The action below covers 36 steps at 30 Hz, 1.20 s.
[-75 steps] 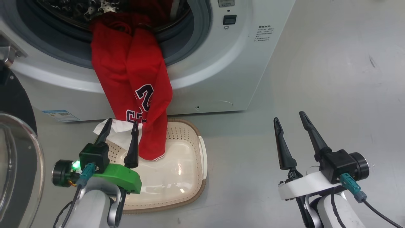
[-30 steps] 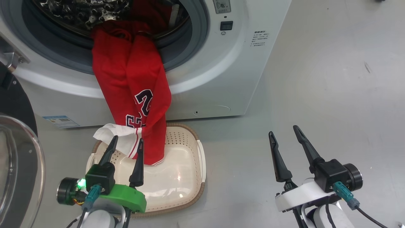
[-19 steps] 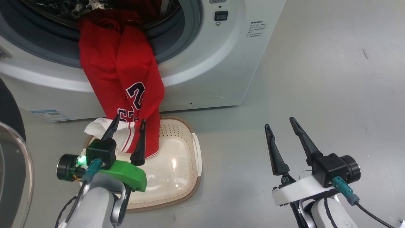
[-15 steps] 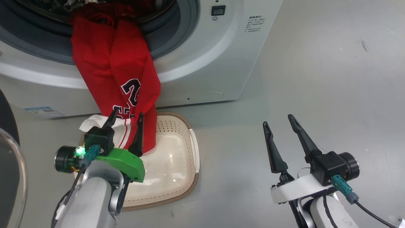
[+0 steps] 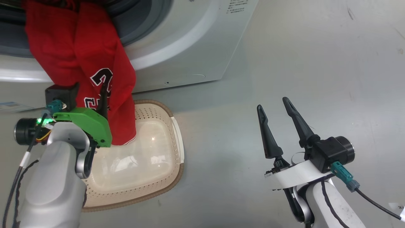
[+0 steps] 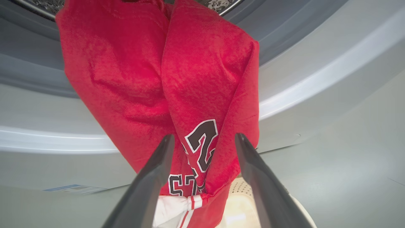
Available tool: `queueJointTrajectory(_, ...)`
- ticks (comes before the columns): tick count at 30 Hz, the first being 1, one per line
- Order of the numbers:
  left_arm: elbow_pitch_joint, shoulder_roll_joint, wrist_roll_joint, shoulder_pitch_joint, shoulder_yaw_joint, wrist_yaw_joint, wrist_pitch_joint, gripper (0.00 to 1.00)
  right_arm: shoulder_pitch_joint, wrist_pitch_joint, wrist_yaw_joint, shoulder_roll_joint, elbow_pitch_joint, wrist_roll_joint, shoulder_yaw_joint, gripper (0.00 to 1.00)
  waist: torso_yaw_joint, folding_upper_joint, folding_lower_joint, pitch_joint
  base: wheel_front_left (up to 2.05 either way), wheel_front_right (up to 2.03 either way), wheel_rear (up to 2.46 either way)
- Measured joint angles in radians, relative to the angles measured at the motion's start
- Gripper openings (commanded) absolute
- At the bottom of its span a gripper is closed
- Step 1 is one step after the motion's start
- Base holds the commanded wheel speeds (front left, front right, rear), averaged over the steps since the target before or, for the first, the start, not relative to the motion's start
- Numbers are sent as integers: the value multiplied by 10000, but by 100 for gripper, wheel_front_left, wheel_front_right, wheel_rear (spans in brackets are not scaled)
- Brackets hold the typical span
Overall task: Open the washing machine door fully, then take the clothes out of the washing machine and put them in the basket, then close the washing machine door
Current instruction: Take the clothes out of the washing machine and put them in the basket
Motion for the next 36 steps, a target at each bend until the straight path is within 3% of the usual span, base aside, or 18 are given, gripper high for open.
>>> queueJointTrajectory(14, 1333, 516, -439, -974, 677, 44, 514, 100, -290, 0, -82, 0, 40, 123, 240, 100, -737, 0, 0, 492, 0, 0, 0)
queueJointTrajectory(30, 2140, 675, -821, -2043, 1214, 217, 497, 100, -399, 0, -178, 0, -8, 226, 341, 100, -1138, 0, 0, 916, 0, 0, 0)
queueJointTrajectory(31, 2155, 673, -821, -2085, 1214, 217, 382, 94, -429, 0, -178, 0, -8, 226, 337, 100, -1149, 0, 1, 937, 0, 0, 0)
queueJointTrajectory(33, 2201, 669, -821, -2121, 1214, 217, 247, 24, -487, 0, -180, 0, -10, 226, 332, 100, -1162, 0, 1, 958, 0, 0, 0)
queueJointTrajectory(34, 2255, 671, -819, -2137, 1208, 217, 245, 0, -499, 0, -180, 0, -13, 226, 326, 100, -1164, 0, 1, 969, 0, 0, 0)
queueJointTrajectory(36, 2389, 667, -817, -2165, 1200, 217, 211, 0, -500, 0, -182, 0, -13, 226, 316, 100, -1167, 0, 1, 993, 0, 0, 0)
